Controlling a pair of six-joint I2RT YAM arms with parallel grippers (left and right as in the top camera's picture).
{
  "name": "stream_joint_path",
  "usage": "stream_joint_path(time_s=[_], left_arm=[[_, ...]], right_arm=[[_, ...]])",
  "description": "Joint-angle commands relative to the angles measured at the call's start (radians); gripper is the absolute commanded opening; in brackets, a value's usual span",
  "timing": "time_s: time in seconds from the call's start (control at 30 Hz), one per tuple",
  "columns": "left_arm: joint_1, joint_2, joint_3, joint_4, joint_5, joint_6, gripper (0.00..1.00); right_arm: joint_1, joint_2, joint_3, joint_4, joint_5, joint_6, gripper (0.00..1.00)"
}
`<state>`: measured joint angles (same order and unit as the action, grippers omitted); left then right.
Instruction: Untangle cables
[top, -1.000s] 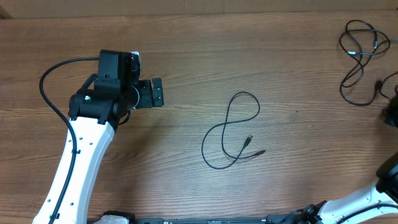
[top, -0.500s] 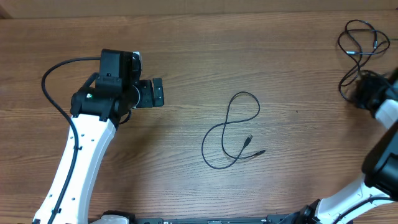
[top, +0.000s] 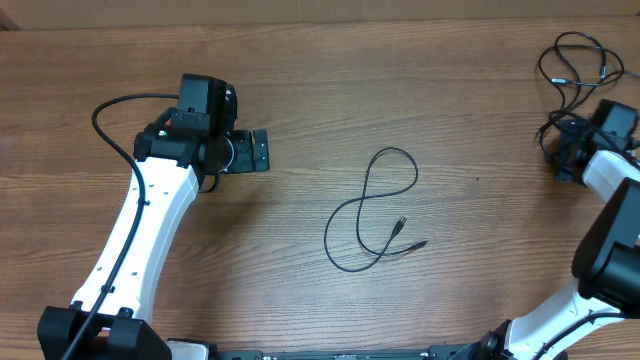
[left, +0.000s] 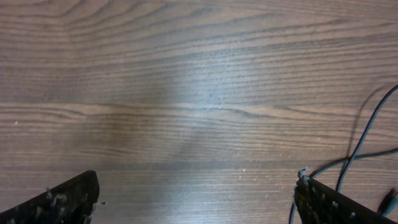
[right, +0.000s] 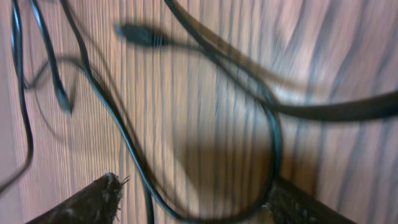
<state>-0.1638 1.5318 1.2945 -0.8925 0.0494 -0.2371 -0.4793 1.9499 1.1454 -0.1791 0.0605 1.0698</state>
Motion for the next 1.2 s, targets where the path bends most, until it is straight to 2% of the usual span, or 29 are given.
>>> stream_joint_path(time_s=[0.0,0.07,0.13,0.27,0.4,0.43,0.5,0.53,0.77,0.8,0.83,0.9,0.97,1.17], left_arm=[[-0.007,-0.018,0.000,0.019,0.023,-0.010,1.00],[-0.007,-0.018,0.000,0.031,0.030,-0.010,1.00],[-0.007,-0.018,0.000,0.038,0.031,-0.014,1.00],[-0.007,-0.018,0.000,0.040,0.047,-0.014,1.00],[-0.007,-0.018,0.000,0.040,0.057,-0.017,1.00],[-0.007,-0.018,0.000,0.040,0.056,-0.024,1.00],[-0.007,-0.018,0.000,0.041,0.058,-0.026,1.00],[-0.007,-0.018,0.000,0.041,0.057,-0.026,1.00],[-0.007,-0.018,0.000,0.040,0.060,-0.026,1.00],[-0.007,-0.018,0.000,0.037,0.061,-0.026,1.00],[-0.007,-0.018,0.000,0.034,0.061,-0.026,1.00],[-0.007,-0.018,0.000,0.028,0.060,-0.026,1.00],[-0.007,-0.018,0.000,0.027,0.060,-0.026,1.00],[-0.007,-0.018,0.000,0.028,0.060,-0.026,1.00]], right_arm=[[-0.041,-0.001,0.018,0.071,-0.039,-0.115,0.78],[-0.056,-0.002,0.030,0.151,-0.168,-0.170,0.78],[-0.060,-0.003,0.063,0.176,-0.219,-0.156,0.77],[-0.053,-0.003,0.151,0.174,-0.217,-0.160,0.77],[-0.027,-0.002,0.168,0.164,-0.114,-0.180,0.77],[-0.018,0.007,0.168,0.162,-0.089,-0.211,0.73],[-0.002,0.026,0.168,0.165,-0.079,-0.266,0.51],[0.005,0.039,0.168,0.165,-0.079,-0.286,0.48],[0.045,0.132,0.168,0.160,-0.080,-0.320,0.50],[0.047,0.140,0.168,0.154,-0.078,-0.320,0.47],[0.047,0.148,0.168,0.144,-0.070,-0.320,0.41],[0.046,0.155,0.167,0.114,-0.043,-0.322,0.15],[0.046,0.156,0.167,0.079,-0.008,-0.359,0.04],[0.038,0.156,0.167,-0.006,0.175,-0.462,0.04]])
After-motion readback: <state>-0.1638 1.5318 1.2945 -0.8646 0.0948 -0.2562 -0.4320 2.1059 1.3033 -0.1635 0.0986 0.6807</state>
